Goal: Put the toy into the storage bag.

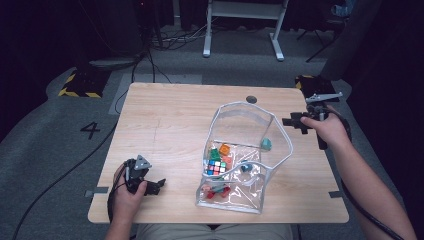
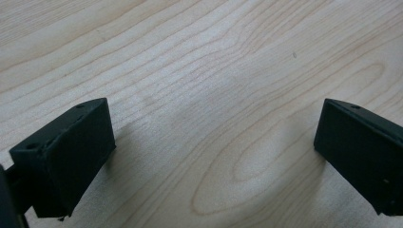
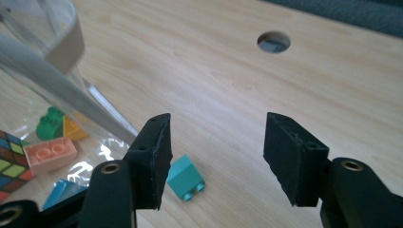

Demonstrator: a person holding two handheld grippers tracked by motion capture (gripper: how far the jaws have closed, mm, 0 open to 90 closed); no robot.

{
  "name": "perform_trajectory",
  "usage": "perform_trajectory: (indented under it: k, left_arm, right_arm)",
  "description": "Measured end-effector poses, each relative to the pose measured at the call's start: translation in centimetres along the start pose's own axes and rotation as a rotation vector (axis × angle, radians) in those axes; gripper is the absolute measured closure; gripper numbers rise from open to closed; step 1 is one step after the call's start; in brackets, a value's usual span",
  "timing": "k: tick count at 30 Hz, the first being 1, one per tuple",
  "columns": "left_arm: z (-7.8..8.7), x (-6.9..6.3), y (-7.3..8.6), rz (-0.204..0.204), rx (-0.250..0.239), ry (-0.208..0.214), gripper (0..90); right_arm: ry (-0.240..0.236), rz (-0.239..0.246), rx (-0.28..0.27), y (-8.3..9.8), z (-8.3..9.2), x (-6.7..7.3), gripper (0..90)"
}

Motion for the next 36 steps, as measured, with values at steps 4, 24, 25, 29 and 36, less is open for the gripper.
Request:
perform_trajectory:
  k: [4, 24, 25, 29, 36]
  left_arm:
    - [0.0, 0.0, 0.0, 0.0, 0.0, 0.0, 0.0]
    - [0.0, 0.0, 0.0, 0.001, 0.0, 0.0, 0.0]
    - [0.0, 0.0, 0.0, 0.0, 0.0, 0.0, 0.0]
    - [0.0, 0.0, 0.0, 0.0, 0.0, 0.0, 0.0]
    - [0.0, 0.0, 0.0, 0.0, 0.0, -0.001, 0.0]
  right_arm:
    - [-0.017, 0.004, 0.02, 1.9, -1.2, -0.1, 42.6]
    - [-0.111, 0.061, 0.087, 7.3, -6.0, 1.5, 39.3]
    - [-0.118, 0.053, 0.086, 7.3, -6.1, 1.8, 39.1]
    - [-0.133, 0.062, 0.094, 7.7, -6.6, 2.2, 39.0]
    - [-0.112, 0.071, 0.118, 8.3, -7.5, 2.1, 43.3]
Point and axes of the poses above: each handheld gripper's, and its own axes: z roughly backward along the jaws, y roughly out of its underside, x roughly to its left, the point moved 6 cm from there along -z, roughly forward along the jaws, and after that the axes turned 9 degrees about -x, right-handed, at the moved point
